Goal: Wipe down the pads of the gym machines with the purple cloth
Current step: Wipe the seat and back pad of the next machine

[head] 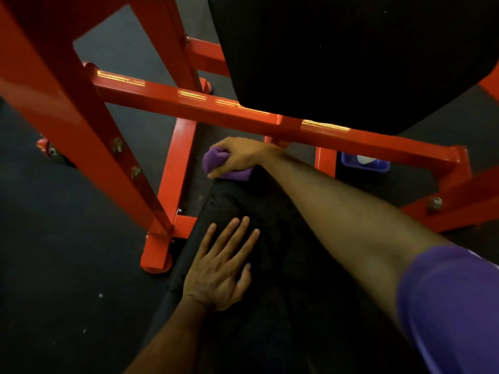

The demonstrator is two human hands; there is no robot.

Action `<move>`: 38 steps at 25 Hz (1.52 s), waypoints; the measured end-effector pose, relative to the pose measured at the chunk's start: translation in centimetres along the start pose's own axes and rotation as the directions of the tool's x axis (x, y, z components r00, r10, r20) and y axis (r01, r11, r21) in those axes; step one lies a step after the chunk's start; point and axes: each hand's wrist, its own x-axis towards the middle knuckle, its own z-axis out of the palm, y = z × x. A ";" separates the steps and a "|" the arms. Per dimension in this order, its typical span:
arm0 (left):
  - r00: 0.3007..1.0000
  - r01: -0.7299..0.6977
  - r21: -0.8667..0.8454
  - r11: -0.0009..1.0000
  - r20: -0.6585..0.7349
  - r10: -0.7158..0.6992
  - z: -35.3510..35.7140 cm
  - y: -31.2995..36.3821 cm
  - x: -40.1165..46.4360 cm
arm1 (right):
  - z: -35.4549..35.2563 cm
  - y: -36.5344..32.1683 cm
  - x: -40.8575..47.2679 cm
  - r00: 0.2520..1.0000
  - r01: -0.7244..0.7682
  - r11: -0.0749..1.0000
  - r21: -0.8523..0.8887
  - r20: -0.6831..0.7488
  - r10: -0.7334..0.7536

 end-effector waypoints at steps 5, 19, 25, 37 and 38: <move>1.000 -0.013 -0.019 1.000 -0.019 0.013 0.0 -0.3 0.0 | -2.2 6.9 -8.1 0.992 -0.044 0.998 0.040 -0.118 0.048; 0.999 -0.015 -0.007 1.000 -0.052 0.015 0.4 -0.3 0.0 | 0.5 -0.2 -0.7 0.994 -0.007 0.995 -0.103 -0.105 -0.004; 0.995 -0.025 -0.020 0.999 -0.100 0.023 0.7 -0.3 -0.3 | -1.7 6.4 -10.0 0.969 -0.097 0.989 0.115 -0.216 0.120; 0.994 0.001 -0.101 0.995 -0.113 -0.012 0.3 0.1 -0.7 | 0.8 -5.8 -2.4 0.998 -0.032 0.768 -0.639 -0.058 -0.006; 0.992 0.042 -0.110 0.993 -0.110 -0.054 -0.2 0.4 -2.1 | 0.4 -7.1 -3.2 0.999 0.030 0.656 -0.755 0.008 -0.036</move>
